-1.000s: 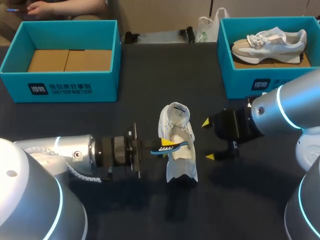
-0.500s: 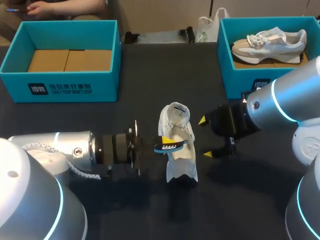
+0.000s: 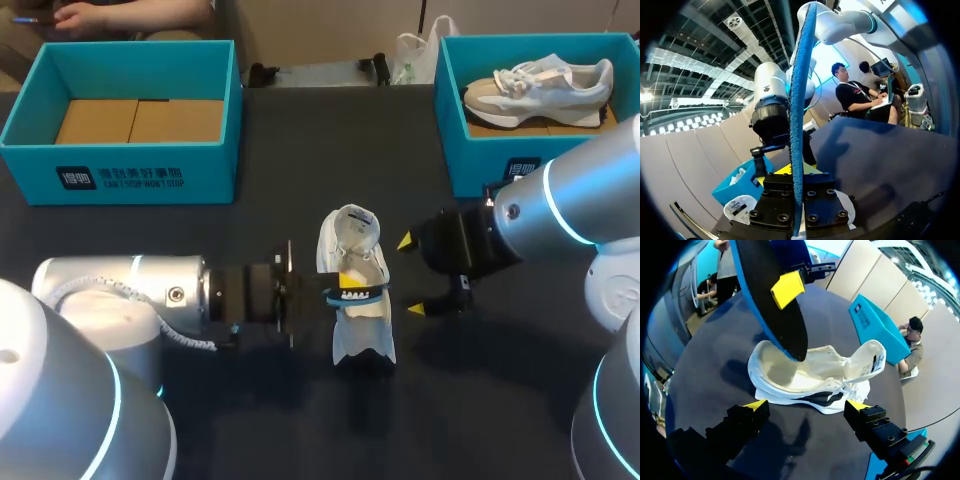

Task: Take the shoe out of the shoebox, open the shoe tongue, remove and reinsert the insole, then place the shoe into the shoebox

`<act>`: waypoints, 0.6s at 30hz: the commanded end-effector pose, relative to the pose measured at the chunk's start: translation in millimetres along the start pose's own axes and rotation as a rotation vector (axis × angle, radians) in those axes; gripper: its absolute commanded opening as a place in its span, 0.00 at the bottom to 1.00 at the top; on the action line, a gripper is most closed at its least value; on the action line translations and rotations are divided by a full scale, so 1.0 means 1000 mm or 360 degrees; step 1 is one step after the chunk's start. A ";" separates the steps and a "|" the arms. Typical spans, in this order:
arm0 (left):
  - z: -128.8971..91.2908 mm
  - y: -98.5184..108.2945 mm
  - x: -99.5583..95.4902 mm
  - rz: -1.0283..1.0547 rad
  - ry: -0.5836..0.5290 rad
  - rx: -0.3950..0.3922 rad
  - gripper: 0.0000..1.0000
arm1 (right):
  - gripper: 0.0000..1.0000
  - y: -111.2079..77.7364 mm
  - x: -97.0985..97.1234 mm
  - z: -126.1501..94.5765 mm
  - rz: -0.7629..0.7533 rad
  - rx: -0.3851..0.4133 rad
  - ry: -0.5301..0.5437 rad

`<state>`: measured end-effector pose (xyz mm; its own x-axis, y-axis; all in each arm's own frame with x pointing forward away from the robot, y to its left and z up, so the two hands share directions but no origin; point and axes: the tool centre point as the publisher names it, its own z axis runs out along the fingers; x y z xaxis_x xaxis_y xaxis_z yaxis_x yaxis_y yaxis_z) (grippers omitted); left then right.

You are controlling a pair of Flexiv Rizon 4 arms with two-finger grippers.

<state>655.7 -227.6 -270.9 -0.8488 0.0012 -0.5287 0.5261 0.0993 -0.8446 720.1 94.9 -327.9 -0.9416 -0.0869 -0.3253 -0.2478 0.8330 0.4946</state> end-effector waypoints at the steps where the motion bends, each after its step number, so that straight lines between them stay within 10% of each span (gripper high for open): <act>1: 0.012 0.010 -0.002 -0.0004 0.0034 -0.0005 0.00 | 1.00 0.000 0.001 -0.001 0.0000 0.0001 -0.0001; 18: 0.008 0.008 0.000 -0.0004 0.0010 0.0009 0.00 | 1.00 0.000 0.001 -0.001 0.0000 0.0001 -0.0001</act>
<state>664.3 -238.1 -281.8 -0.8511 0.0094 -0.5249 0.5236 0.0895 -0.8473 719.8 94.6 -327.2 -0.9417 -0.0868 -0.3251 -0.2473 0.8337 0.4937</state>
